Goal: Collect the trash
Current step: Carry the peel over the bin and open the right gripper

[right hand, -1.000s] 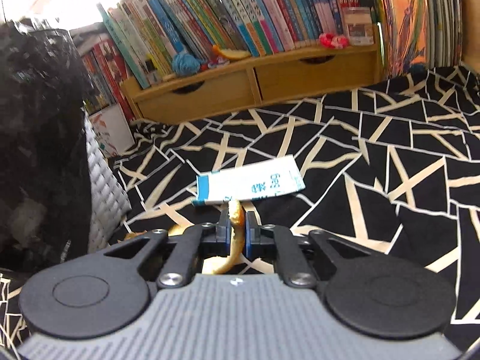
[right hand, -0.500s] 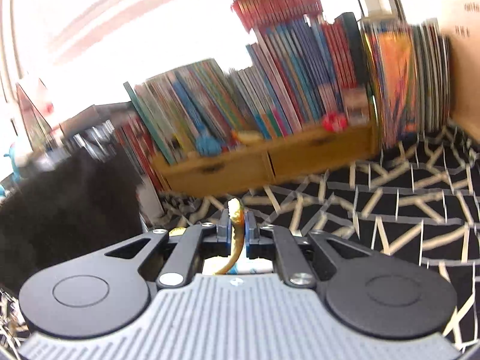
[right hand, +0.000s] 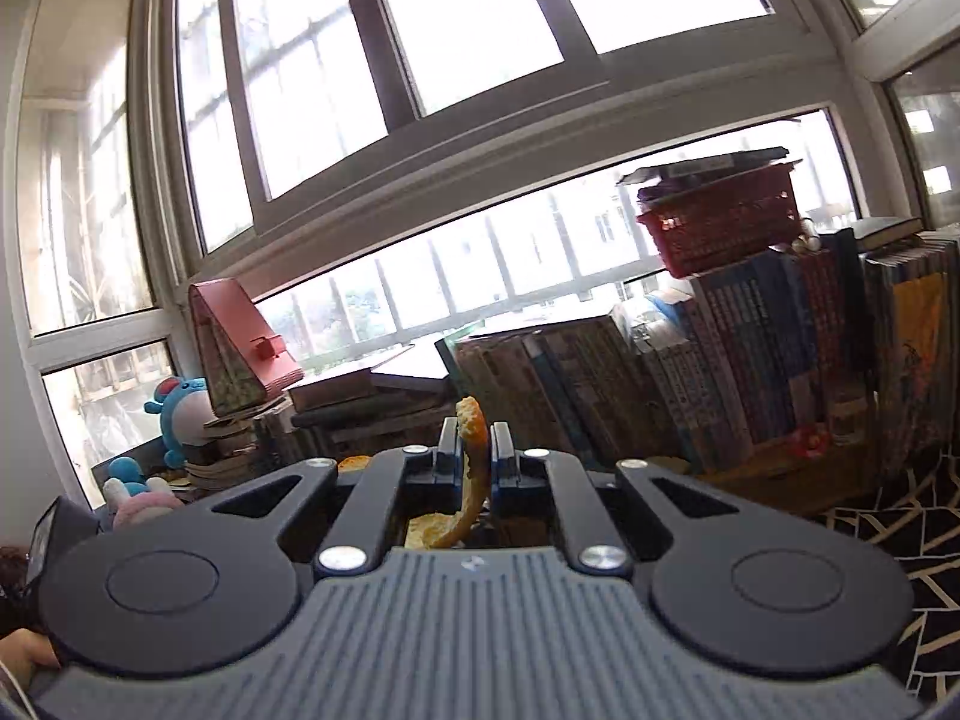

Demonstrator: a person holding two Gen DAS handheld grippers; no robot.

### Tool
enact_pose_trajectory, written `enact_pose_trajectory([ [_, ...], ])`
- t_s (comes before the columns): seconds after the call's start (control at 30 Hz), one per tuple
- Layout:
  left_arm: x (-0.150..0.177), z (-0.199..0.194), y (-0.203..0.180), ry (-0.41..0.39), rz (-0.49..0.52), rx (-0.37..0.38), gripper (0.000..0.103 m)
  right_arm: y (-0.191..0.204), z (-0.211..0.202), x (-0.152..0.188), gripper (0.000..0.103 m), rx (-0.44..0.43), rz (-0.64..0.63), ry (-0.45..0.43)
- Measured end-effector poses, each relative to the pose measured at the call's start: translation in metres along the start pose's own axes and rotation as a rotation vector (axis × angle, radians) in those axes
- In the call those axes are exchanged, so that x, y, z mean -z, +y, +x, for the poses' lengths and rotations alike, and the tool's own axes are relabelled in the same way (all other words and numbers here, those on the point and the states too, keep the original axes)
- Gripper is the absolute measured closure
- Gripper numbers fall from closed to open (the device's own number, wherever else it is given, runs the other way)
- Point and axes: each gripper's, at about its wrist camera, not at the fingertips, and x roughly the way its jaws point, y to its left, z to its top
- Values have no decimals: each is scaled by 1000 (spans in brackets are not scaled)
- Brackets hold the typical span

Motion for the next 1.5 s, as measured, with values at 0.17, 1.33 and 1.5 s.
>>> enact_pose_trajectory([
  [0.17, 0, 0, 0, 0, -1, 3, 53, 30, 15, 5, 91, -68, -22, 26],
  [1.33, -1, 1, 0, 0, -2, 7, 51, 75, 74, 64, 84, -144, -78, 228],
  [1.5, -1, 1, 0, 0, -2, 8, 51, 74, 70, 63, 62, -155, -78, 220],
])
